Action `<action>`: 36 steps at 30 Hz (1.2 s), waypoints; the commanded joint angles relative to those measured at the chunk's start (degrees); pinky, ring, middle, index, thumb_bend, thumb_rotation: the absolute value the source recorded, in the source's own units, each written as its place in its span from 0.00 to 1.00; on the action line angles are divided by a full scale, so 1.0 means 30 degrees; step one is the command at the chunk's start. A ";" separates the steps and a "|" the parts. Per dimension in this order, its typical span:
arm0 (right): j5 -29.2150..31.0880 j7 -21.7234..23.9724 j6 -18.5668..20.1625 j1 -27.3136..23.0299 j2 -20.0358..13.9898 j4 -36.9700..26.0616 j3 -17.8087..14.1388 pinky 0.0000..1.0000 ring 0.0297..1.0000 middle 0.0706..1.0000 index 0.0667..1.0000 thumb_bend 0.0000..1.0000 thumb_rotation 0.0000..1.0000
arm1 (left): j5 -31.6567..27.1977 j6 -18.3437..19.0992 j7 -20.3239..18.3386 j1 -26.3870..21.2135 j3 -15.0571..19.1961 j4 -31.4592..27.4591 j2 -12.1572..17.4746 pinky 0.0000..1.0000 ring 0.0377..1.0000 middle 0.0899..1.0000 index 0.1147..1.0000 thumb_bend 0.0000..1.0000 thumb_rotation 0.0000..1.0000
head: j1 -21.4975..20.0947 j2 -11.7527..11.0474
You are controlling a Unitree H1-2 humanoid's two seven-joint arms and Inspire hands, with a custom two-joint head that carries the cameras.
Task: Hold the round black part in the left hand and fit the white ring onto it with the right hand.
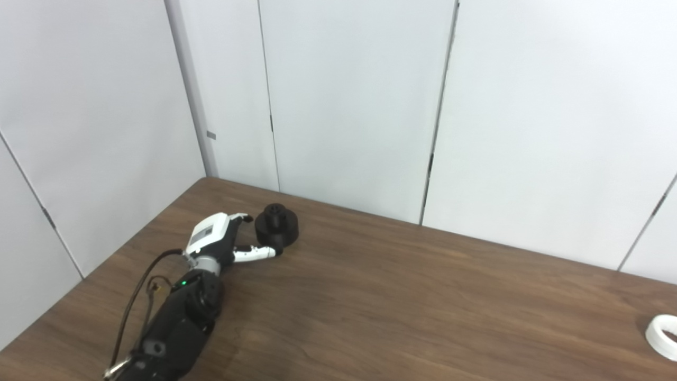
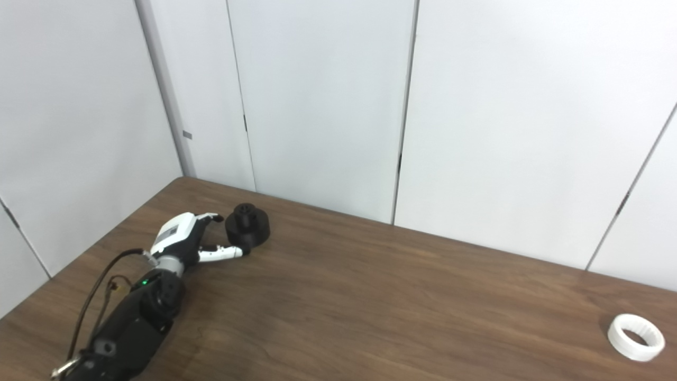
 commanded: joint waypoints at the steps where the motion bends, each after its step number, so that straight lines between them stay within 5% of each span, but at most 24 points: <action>1: -0.0118 -0.0184 0.0048 0.0118 -0.0019 -0.0477 0.0011 1.00 1.00 1.00 1.00 0.63 1.00 | 0.0314 0.0166 0.0353 -0.1262 -0.0043 0.0066 0.0766 1.00 0.99 0.92 0.82 1.00 0.59 | 0.0006 0.0020; 16: -0.0382 -0.0087 -0.0253 0.0223 -0.0055 -0.0437 0.0111 1.00 1.00 1.00 1.00 0.62 1.00 | 0.0078 0.0572 0.0604 -0.2710 -0.0807 0.2376 0.0792 1.00 1.00 0.93 0.83 1.00 0.56 | -0.0203 0.0071; 36: -0.0347 -0.0079 -0.0048 0.0381 -0.0196 -0.0689 -0.0001 1.00 1.00 0.99 1.00 0.64 1.00 | -0.3534 -0.2014 0.3089 -0.2976 0.0649 0.5614 -0.1126 1.00 1.00 0.95 0.89 1.00 0.55 | -0.0221 0.0440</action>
